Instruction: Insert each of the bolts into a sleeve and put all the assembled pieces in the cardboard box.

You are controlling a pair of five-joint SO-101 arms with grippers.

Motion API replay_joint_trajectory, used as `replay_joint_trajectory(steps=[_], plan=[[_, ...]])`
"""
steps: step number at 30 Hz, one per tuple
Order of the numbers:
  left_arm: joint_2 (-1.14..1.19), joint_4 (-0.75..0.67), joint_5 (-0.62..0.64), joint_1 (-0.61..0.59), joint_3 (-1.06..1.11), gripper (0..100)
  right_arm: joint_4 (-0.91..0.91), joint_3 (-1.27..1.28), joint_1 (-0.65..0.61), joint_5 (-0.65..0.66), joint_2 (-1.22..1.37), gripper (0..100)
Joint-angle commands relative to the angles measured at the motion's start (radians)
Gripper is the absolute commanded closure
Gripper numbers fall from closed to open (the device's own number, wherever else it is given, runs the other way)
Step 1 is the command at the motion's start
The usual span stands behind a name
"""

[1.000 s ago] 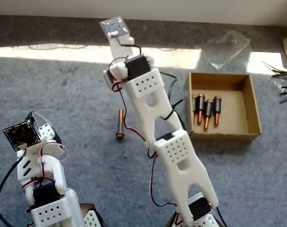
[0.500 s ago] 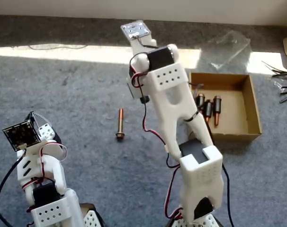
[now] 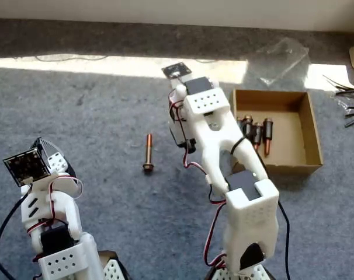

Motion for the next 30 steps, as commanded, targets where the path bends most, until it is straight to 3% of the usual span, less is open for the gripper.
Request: replay_joint_trajectory(steps=[1, 11, 19, 25, 30], plan=[[0.001, 0.005, 0.000, -0.005, 0.024, 99, -0.125, 0.062, 0.008, 0.029, -0.068, 99.5], [-0.002, 0.005, 0.000, -0.008, 0.024, 99, -0.372, 0.222, -0.002, 0.035, -0.068, 99.5], [-0.002, 0.005, 0.000, -0.008, 0.024, 99, -0.374, 0.246, -0.015, 0.035, -0.065, 99.4], [-0.002, 0.005, 0.000, -0.008, 0.024, 99, -0.355, 0.260, -0.018, 0.035, -0.065, 88.2], [-0.002, 0.005, 0.000, -0.008, 0.024, 99, -0.358, 0.272, -0.019, 0.035, -0.065, 87.5]])
